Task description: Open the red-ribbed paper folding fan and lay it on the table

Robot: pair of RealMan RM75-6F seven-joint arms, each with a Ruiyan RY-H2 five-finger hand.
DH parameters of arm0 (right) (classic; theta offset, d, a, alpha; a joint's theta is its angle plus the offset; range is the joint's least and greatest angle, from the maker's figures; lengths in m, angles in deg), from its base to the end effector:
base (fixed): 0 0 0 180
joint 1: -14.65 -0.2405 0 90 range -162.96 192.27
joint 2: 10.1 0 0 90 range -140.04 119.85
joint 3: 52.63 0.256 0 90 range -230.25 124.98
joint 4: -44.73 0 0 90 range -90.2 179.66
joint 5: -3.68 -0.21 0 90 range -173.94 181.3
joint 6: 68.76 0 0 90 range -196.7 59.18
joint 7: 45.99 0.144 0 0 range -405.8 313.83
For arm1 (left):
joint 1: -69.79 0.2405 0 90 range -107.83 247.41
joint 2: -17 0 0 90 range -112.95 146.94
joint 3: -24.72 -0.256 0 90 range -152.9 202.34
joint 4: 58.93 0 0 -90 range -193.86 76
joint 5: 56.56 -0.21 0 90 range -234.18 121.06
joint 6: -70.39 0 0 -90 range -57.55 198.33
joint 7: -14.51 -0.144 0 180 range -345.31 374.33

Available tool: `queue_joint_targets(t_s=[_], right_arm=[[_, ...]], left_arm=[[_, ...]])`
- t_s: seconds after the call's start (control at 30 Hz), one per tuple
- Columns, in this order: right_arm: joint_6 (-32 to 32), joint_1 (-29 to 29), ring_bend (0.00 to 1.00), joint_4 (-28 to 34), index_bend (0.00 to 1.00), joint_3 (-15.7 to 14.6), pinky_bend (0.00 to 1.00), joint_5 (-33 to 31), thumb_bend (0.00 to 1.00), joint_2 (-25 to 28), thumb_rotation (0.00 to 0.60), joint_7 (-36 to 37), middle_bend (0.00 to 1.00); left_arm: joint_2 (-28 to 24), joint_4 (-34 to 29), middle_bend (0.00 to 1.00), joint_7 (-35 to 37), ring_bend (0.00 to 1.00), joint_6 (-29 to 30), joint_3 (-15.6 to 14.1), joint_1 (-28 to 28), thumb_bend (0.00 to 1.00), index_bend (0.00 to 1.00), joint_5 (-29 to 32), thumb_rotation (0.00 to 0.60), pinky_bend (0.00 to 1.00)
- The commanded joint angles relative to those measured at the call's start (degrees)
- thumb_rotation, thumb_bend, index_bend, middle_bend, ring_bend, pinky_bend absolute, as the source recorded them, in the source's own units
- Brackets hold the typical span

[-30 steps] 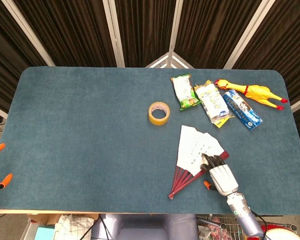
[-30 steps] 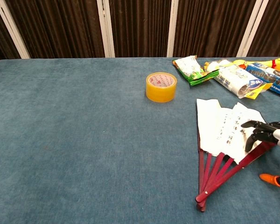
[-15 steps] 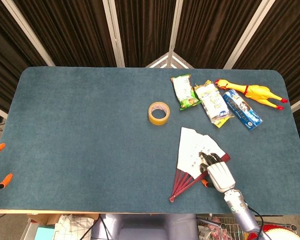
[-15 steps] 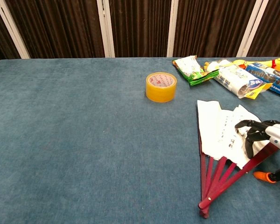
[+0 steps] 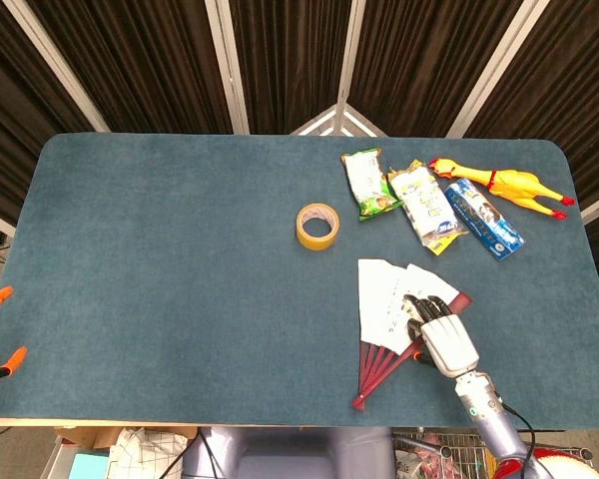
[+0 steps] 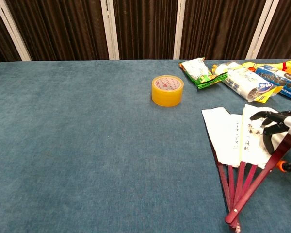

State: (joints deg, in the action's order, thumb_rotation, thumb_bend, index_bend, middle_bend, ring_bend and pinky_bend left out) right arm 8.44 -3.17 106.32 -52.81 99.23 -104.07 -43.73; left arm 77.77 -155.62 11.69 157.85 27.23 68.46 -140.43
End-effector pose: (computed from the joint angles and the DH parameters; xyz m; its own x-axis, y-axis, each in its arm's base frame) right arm -0.2841 -0.2374 -0.0035 0.4378 -0.0976 0.8938 -0.8505 -0.3672 0.3765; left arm -0.3138 0.1597 0.1772 0.4239 -0.0042 0.9057 0.9029 0.0805 -0.4222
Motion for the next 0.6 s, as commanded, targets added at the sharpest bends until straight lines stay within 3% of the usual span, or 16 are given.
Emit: queue_joint_targets(t_s=[0.03, 0.37, 0.6], right_arm=[[-0.4, -0.8, 0.24, 2.8, 0.66, 0.3, 0.19, 0.1, 0.40, 2.3, 0.600, -2.0, 0.19], [-3.4, -2.8, 0.24, 12.1, 0.80, 0.6, 0.21, -0.5, 0.46, 7.4, 0.600, -4.8, 0.21], [-5.1, -6.3, 0.26, 18.7, 0.85, 4.0, 0.22, -1.4, 0.46, 10.6, 0.600, -3.1, 0.23]], left_arm=[[0.0, 0.0, 0.00, -0.1, 0.00, 0.0, 0.0, 0.0, 0.34, 0.16, -0.1, 0.600, 0.00], [0.0, -0.2, 0.00, 0.1, 0.00, 0.0, -0.2, 0.0, 0.34, 0.16, -0.3, 0.600, 0.00], [0.1, 0.0, 0.00, 0.0, 0.00, -0.6, -0.3, -0.3, 0.34, 0.16, -0.5, 0.600, 0.00]])
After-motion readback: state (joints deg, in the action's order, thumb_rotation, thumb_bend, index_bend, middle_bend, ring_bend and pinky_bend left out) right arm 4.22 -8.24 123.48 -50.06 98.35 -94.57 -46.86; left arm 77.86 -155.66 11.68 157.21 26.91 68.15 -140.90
